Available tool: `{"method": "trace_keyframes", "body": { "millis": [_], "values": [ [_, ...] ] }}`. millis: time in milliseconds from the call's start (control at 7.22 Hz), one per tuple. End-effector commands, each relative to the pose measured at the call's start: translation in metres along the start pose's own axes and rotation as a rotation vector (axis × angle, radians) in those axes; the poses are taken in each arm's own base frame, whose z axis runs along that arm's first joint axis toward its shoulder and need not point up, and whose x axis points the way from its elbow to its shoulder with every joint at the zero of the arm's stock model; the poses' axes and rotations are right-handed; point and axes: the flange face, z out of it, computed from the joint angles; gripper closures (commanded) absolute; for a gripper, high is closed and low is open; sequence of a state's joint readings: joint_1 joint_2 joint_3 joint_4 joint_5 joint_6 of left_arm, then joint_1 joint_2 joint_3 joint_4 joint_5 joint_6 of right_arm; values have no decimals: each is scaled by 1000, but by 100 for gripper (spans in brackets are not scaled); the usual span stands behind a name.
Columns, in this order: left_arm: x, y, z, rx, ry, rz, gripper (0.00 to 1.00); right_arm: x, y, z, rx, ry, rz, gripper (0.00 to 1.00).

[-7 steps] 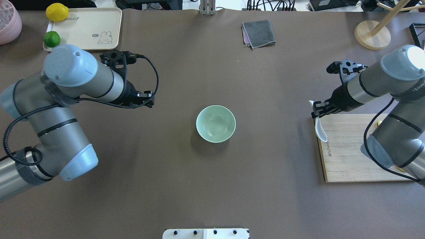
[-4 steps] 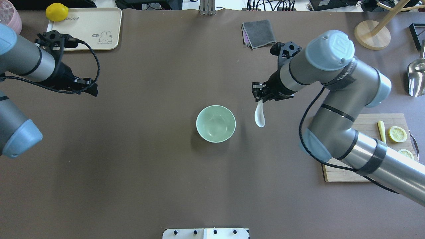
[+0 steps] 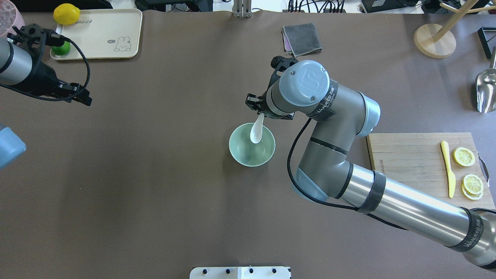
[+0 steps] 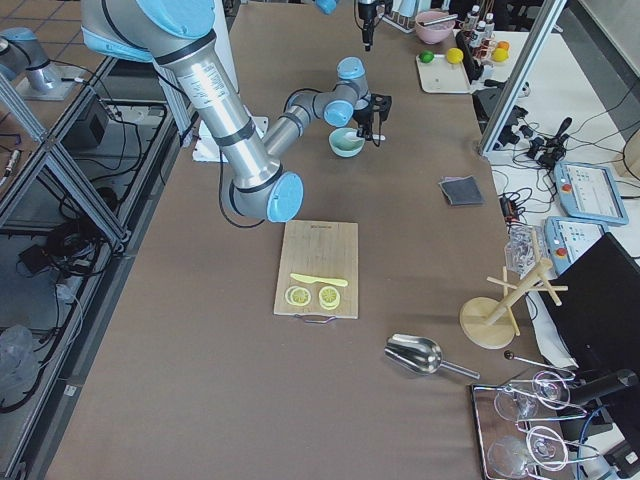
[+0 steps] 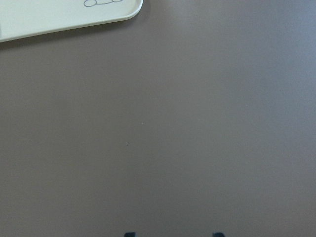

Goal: Place spoon in bowl

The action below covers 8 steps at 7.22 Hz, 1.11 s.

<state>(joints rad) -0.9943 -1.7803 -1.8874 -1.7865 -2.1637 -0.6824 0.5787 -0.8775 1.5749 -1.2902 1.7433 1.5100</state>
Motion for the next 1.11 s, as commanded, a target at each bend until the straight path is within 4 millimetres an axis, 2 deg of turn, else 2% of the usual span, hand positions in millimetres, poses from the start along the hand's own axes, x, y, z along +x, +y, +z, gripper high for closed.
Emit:
{"method": "trace_keyframes", "body": {
  "millis": [0, 138, 277, 415, 554, 692, 831, 969],
  "values": [
    [-1, 0, 0, 0, 0, 0, 39, -3, 7, -11, 8, -25, -8, 0],
    [-4, -1, -2, 3, -3, -5, 39, -1, 6, -22, 7, -39, -13, 0],
    [-5, -2, -3, 5, -2, -7, 39, 14, 2, -29, 5, -40, -30, 0],
    [-7, -3, -5, 8, -5, -11, 39, 24, -13, -47, -13, -54, -47, 0],
    [-22, 1, -9, -3, 0, -32, 39, 50, -36, -63, -46, -57, -35, 0],
    [-49, 5, -15, -11, -8, 4, 39, 84, -57, -79, -57, -52, -92, 0],
    [-93, 13, -23, -13, -48, 54, 39, 132, -89, -92, -76, -29, -170, 0],
    [-129, 18, -31, -11, -77, 82, 39, 187, -126, -108, -114, -14, -225, 0]
  ]
}}
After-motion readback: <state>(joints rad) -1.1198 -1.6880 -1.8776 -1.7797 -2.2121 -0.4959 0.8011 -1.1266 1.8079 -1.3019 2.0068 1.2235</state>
